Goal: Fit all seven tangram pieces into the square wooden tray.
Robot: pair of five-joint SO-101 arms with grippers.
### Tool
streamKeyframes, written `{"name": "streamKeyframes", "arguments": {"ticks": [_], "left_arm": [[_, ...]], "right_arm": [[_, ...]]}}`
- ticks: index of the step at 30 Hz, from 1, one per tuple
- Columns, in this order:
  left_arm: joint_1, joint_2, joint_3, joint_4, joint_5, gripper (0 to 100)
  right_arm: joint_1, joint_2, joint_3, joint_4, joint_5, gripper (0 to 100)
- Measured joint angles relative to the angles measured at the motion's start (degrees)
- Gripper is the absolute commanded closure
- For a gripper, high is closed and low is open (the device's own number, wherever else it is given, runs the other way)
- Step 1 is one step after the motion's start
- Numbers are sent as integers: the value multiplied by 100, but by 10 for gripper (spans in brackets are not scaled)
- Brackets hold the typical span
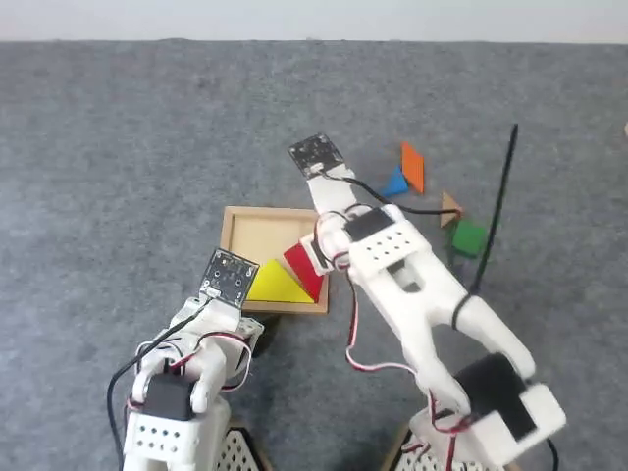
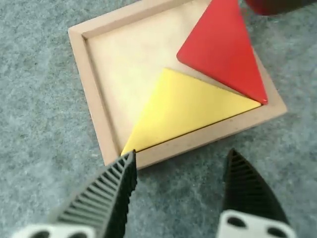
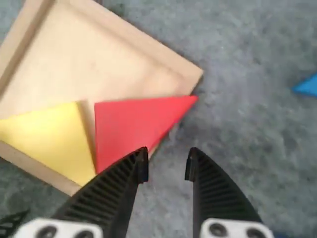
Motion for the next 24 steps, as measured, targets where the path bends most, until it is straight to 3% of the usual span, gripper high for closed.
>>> {"name": "streamKeyframes", "arguments": {"ticks": [13, 24], "left_arm": [[0, 0, 0, 0, 0, 720], [0, 0, 0, 0, 0, 720]], "right_arm": [[378, -730, 932, -712, 18, 854], [308, 378, 747, -941, 26, 854]]}}
